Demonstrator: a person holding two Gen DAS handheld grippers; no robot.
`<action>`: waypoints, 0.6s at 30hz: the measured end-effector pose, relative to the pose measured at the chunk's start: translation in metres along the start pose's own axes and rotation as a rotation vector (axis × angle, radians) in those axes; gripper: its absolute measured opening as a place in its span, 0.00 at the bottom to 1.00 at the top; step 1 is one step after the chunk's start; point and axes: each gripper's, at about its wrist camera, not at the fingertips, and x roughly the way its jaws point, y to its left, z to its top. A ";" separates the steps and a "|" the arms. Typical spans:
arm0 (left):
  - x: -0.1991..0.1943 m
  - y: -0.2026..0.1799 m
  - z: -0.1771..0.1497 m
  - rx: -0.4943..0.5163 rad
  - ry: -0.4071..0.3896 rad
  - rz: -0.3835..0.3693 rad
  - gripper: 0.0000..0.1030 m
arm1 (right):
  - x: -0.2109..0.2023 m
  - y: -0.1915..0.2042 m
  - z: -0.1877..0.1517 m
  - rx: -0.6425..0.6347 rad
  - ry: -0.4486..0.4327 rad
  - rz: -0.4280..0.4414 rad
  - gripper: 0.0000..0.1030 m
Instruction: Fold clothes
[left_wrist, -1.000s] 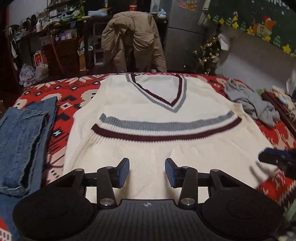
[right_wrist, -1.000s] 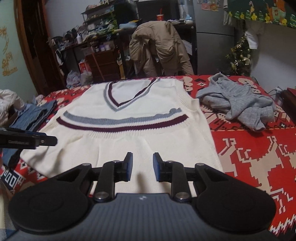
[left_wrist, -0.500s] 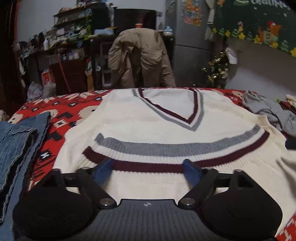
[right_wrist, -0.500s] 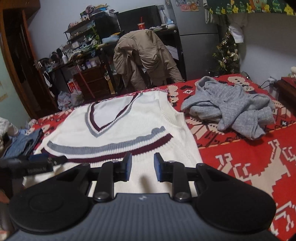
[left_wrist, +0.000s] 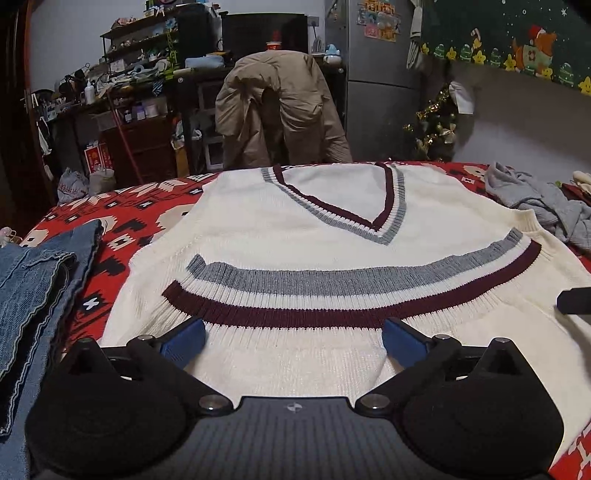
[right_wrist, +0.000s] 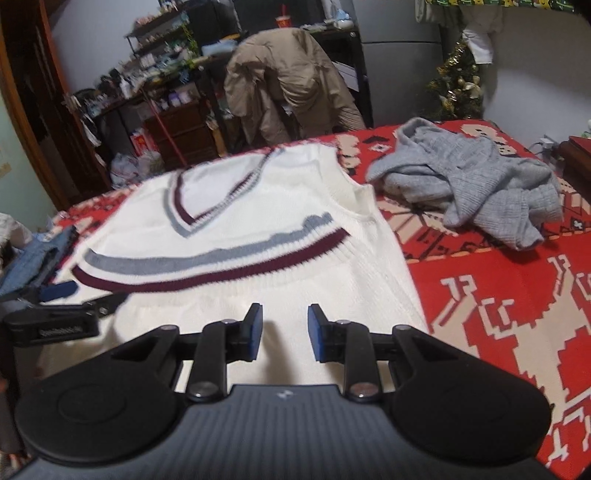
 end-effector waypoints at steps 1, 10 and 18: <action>0.000 0.000 0.000 0.001 0.000 0.000 1.00 | 0.002 -0.001 0.000 0.003 0.003 -0.008 0.28; 0.000 -0.001 0.000 0.002 0.000 0.000 1.00 | -0.005 0.009 -0.006 -0.081 0.035 -0.065 0.29; 0.000 -0.001 0.000 0.001 -0.001 0.000 1.00 | -0.020 0.005 0.002 -0.093 0.008 -0.085 0.28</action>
